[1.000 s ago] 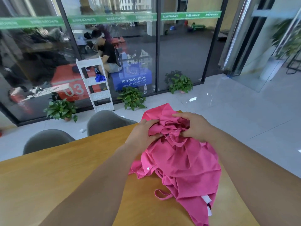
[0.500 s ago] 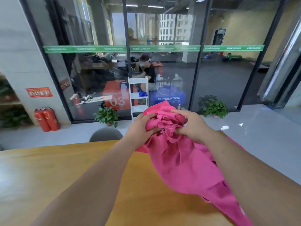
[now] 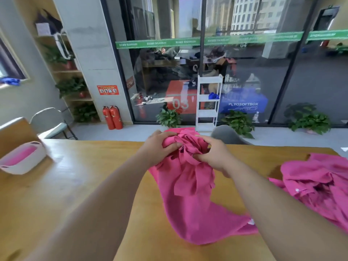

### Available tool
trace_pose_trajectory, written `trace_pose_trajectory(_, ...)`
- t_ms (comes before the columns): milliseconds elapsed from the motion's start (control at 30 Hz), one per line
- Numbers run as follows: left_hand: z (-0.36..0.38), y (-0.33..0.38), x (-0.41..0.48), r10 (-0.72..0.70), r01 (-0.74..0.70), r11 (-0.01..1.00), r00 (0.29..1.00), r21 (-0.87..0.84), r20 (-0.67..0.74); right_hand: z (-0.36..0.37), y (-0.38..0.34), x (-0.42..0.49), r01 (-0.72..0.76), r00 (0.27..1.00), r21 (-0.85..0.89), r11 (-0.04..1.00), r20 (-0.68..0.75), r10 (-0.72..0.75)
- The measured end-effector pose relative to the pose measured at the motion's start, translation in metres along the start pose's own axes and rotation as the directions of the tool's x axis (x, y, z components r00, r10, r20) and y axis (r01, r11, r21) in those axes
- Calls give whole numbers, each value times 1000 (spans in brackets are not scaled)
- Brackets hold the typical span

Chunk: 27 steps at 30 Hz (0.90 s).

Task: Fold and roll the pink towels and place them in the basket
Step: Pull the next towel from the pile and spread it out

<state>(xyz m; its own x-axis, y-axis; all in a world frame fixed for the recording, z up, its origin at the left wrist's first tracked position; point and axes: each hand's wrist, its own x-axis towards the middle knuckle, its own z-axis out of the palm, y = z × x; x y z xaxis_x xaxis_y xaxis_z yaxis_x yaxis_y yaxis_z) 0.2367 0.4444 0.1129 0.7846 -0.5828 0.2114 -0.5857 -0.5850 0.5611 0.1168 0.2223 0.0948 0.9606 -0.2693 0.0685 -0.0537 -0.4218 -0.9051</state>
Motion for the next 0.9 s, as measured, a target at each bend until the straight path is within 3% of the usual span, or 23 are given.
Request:
trace_pose_trajectory(100,32,-39,-27,-98,99,995,989,-1,106,35,28,-13,-100,993,-32,995,67,101)
trace_pose_trajectory(200,83,-70,-60,-210,208,978,942,36,262,52,66,-34,-190,967,-321,928,100,232)
trace_pose_trajectory(300,137,-85,-95,-270,195,954,889,228,369,56,109,-56,-192,931,-519,833,172,322)
trace_pose_trajectory(567,222,-88,-128,-339,177,925,788,337,514,57,164,-64,-185,824,-485,855,398,404)
trace_pose_trajectory(767,241,-104,-112,-343,97,903,749,418,567,57,201,-47,-240,802,-476,846,394,449)
trace_pose_trajectory(900,242,-116,-99,-322,41,895,748,444,580,70,214,-43,-236,839,-482,844,337,427)
